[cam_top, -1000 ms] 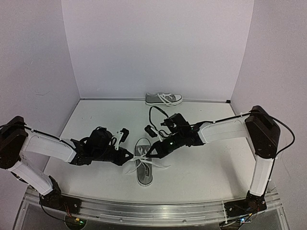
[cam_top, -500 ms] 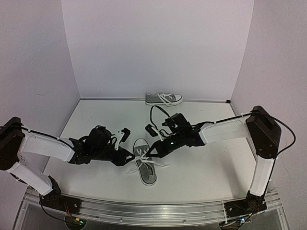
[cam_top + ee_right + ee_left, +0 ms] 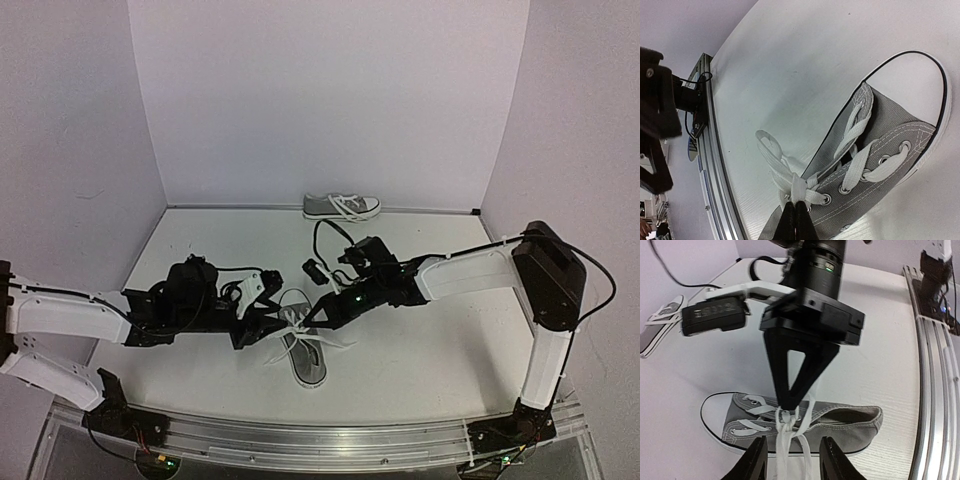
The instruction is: Tie the shoes
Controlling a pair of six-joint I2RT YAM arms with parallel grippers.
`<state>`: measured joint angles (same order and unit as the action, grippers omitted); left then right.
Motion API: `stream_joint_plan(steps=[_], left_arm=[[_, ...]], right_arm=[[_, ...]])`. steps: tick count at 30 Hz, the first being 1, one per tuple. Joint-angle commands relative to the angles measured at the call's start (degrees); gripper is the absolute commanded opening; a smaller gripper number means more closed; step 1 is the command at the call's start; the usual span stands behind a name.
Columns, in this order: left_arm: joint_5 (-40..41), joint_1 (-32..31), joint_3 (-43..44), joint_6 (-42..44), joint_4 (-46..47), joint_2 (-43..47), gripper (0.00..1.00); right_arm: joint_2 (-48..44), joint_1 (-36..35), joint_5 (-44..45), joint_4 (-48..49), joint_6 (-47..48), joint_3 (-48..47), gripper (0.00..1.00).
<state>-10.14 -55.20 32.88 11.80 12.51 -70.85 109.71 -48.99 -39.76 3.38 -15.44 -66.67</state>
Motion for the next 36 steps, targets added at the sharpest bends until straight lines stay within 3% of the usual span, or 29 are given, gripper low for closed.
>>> stream_joint_plan(steps=[1,10,23,32,36], left_arm=[[-1.55,-2.04,3.82,14.03,-2.49,-3.98,0.33],[-2.07,-2.75,7.29,21.85,-4.32,-9.81,0.27],[-1.11,-2.81,9.5,24.84,-4.07,-15.71,0.19],[1.32,-2.82,9.11,24.54,-2.95,-17.93,0.18],[1.63,-2.81,9.33,24.67,-2.58,-18.28,0.22]], right_arm=[[0.58,0.28,-0.6,1.77,-0.69,-0.38,0.0],[0.96,0.24,-1.1,1.9,-1.17,-0.66,0.0],[1.46,0.35,-1.61,2.25,-1.26,-1.09,0.0],[1.65,0.3,-1.81,2.5,-1.35,-1.05,0.0],[1.56,0.3,-1.81,2.58,-1.38,-0.91,0.0]])
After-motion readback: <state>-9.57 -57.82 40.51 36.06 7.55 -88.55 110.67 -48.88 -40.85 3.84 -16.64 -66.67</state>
